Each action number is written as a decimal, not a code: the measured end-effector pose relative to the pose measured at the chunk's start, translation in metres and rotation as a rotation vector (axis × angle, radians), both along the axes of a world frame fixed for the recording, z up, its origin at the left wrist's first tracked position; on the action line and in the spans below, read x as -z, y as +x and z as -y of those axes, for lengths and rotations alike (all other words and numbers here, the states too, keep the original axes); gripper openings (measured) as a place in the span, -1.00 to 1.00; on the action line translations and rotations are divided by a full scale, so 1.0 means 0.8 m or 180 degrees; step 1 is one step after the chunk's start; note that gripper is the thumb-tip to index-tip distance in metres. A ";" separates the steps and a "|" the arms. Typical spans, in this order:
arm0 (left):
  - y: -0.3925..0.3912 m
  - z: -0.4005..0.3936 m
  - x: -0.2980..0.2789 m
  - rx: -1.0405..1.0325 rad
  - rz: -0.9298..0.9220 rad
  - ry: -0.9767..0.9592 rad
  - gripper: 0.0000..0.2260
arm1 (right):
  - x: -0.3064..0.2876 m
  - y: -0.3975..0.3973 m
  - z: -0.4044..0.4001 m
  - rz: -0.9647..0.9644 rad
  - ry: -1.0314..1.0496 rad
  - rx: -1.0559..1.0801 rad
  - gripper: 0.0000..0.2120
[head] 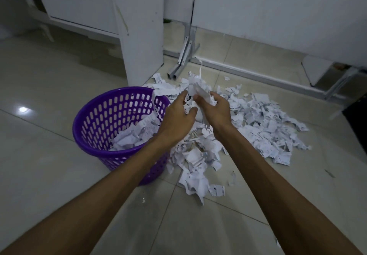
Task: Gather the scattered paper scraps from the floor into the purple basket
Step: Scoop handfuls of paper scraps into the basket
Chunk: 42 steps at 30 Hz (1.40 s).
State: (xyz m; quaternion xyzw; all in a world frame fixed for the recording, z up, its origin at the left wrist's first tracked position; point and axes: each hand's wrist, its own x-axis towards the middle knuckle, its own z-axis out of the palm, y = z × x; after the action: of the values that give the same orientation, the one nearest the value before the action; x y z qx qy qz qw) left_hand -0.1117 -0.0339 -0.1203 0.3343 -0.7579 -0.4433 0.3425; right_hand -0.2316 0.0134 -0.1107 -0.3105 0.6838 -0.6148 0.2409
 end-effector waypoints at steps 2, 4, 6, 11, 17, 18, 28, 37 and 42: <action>0.010 0.009 -0.009 -0.0082 -0.0135 0.0395 -0.52 | -0.006 0.012 0.008 -0.0076 0.0010 0.0002 -0.53; 0.021 0.017 -0.009 -0.0053 -0.0184 0.0673 -0.54 | -0.006 0.021 0.013 -0.0098 0.0005 -0.0031 -0.49; 0.034 0.020 -0.005 0.0014 -0.0154 0.0722 -0.56 | -0.003 0.030 0.016 -0.0094 0.0021 -0.0068 -0.43; 0.068 0.033 0.002 -0.0131 -0.0146 0.0757 -0.58 | 0.002 0.057 0.029 -0.0061 0.0237 -0.0181 -0.45; 0.124 0.067 0.007 -0.0683 -0.0084 0.0679 -0.61 | 0.000 0.096 0.060 -0.0025 0.0295 -0.0347 -0.48; 0.134 0.073 0.009 -0.0774 -0.0061 0.0697 -0.62 | 0.000 0.103 0.067 -0.0044 0.0331 -0.0375 -0.45; 0.173 0.097 0.024 -0.1386 -0.0222 0.0968 -0.74 | 0.007 0.148 0.097 -0.1495 0.0979 -0.1106 -0.35; 0.151 0.073 0.008 -0.1323 0.0300 0.0072 -0.57 | 0.012 0.122 0.062 -0.1901 0.0448 -0.0787 -0.79; 0.101 0.036 -0.022 -0.0924 0.0070 -0.0424 -0.60 | 0.015 0.079 0.020 -0.1486 -0.0011 -0.0379 -0.86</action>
State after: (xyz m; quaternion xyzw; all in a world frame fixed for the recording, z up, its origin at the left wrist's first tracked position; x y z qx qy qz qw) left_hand -0.0312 -0.0627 -0.1025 0.4217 -0.7330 -0.3342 0.4161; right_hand -0.1681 -0.0024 -0.1231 -0.4844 0.7004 -0.5122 0.1117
